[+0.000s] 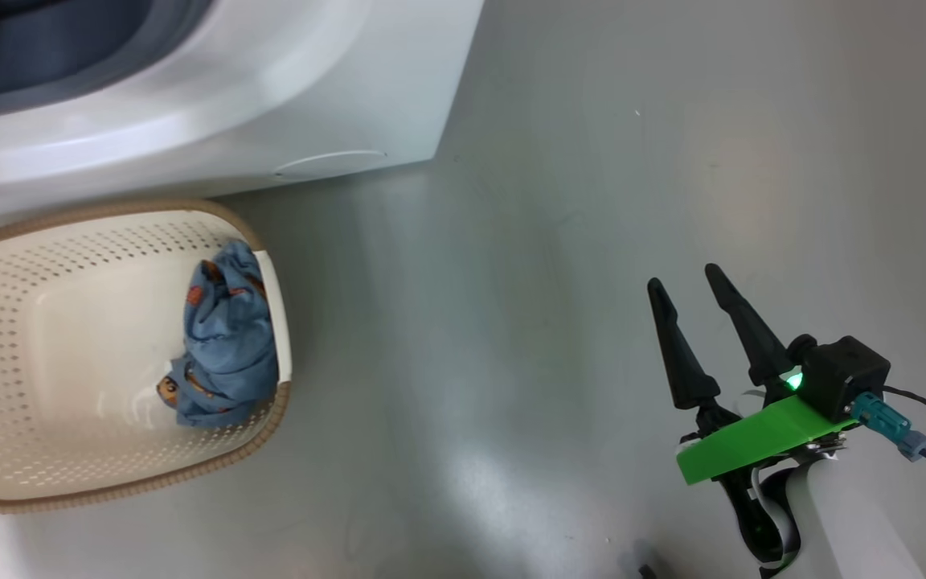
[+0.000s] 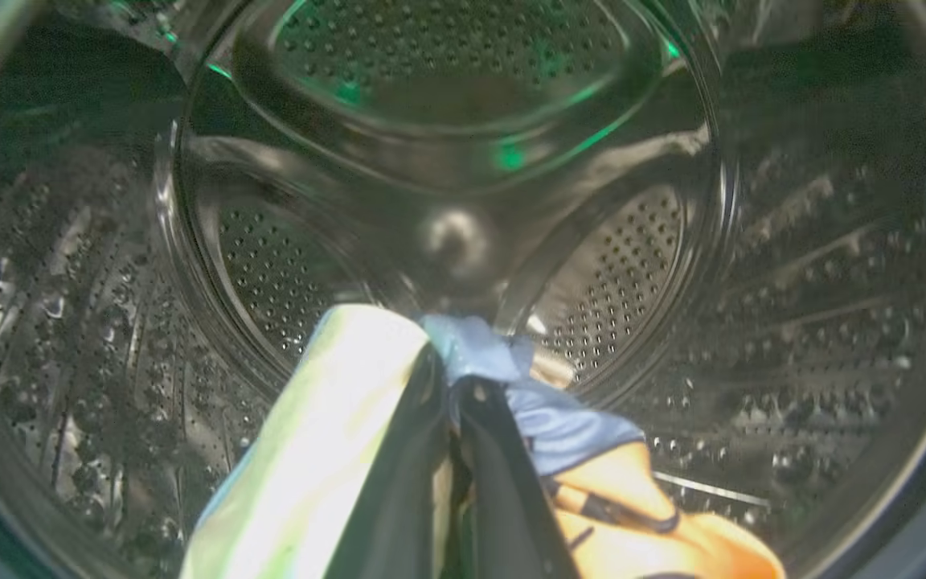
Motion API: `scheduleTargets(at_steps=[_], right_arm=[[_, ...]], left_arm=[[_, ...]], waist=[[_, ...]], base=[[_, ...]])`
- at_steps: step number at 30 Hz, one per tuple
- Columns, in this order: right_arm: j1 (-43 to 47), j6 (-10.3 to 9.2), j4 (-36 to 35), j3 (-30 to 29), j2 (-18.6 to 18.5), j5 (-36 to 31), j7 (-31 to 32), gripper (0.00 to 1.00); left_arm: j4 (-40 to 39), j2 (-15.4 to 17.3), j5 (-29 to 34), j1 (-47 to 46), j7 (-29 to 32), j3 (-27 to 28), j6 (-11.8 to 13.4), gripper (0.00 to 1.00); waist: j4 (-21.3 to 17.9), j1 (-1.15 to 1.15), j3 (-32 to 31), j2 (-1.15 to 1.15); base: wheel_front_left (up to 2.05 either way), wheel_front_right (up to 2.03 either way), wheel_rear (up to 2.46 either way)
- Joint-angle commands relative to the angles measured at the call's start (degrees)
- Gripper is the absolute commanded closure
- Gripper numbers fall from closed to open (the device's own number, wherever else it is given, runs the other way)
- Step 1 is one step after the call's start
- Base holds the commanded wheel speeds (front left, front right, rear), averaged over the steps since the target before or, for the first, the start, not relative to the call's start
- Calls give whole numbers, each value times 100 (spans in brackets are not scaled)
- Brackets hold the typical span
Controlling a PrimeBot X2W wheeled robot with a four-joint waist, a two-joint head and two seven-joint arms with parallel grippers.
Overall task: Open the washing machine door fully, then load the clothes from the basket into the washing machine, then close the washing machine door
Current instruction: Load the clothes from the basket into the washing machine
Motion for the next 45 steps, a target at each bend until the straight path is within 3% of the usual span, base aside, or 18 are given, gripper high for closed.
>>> scheduleTargets(at_steps=[1, 2, 3, 4, 5, 21, 45], right_arm=[[2, 9, -139, 161, 50, -47, -69, 0], [-8, 9, -144, 161, 61, -39, -69, 0], [-16, 9, -146, 161, 70, -32, -69, 0], [-21, 9, -147, 163, 78, -25, -69, 0], [-21, 9, -146, 168, 85, -21, -69, 0], [11, 9, -126, 158, 60, 21, -69, 0], [370, 9, -8, -112, -194, 90, -69, 0]], left_arm=[[-385, 317, 158, -127, -36, 347, -9, 100], [-476, 289, 214, -102, -36, 461, -9, 100], [-510, 248, 230, -52, -36, 519, -9, 69], [-499, 234, 263, 15, -36, 523, -9, 53], [-488, 245, 334, 80, -36, 476, -9, 0], [221, 161, 492, 723, -36, 271, -9, 0], [-759, -741, 941, 3188, -36, 623, -9, 0]], waist=[[-90, 0, 97, 0], [-97, 0, 107, 0], [-103, 0, 108, 0], [-107, 0, 105, 0], [-109, 0, 99, 0], [-3, 0, -85, 0], [458, 0, -1069, 0]], base=[[0, 0, 0], [0, 0, 0], [0, 0, 0], [0, 0, 0], [0, 0, 0], [0, 0, 0], [0, 0, 0]])
